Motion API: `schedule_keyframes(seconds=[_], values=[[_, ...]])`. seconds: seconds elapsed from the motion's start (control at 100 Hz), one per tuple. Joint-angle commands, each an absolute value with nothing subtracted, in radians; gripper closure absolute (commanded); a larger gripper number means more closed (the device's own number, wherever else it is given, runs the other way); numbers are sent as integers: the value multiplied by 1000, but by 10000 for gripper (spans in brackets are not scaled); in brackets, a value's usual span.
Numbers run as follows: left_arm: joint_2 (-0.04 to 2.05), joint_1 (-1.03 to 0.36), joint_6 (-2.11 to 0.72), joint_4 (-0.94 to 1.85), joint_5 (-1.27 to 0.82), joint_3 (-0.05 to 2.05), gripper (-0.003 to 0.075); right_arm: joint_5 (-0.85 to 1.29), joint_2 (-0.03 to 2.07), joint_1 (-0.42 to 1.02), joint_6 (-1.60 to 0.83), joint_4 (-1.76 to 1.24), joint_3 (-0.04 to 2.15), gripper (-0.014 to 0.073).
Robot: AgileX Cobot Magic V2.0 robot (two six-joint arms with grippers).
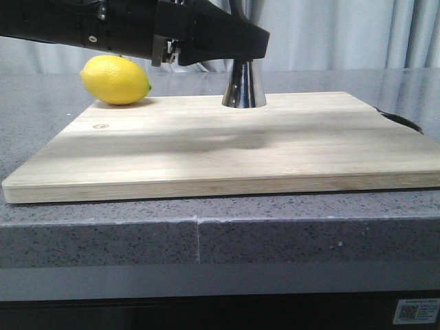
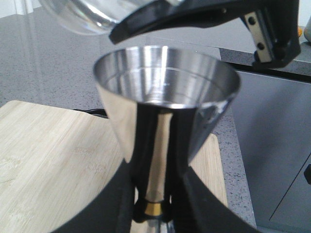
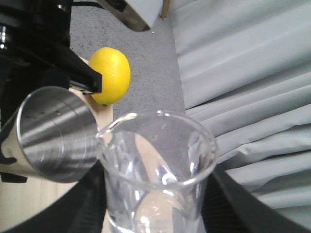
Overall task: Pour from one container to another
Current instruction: 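Tilt the beaker with the right gripper over the jigger mouth, then pour the clear liquid from the beaker into the jigger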
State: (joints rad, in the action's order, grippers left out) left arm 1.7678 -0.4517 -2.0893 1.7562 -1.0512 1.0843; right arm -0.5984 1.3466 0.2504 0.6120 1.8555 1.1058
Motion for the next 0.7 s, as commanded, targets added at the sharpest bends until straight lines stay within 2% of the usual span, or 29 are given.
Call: schedule_keyframes(seconds=[0.0,0.69], values=[[1722,-460,-2078,1823,-1106,1114,739,-586,1305,251,593,1858,1139,399],[1722,-460,-2076,1816,-1103,1114,739,-578,1305,251,540,1858,1139,399]])
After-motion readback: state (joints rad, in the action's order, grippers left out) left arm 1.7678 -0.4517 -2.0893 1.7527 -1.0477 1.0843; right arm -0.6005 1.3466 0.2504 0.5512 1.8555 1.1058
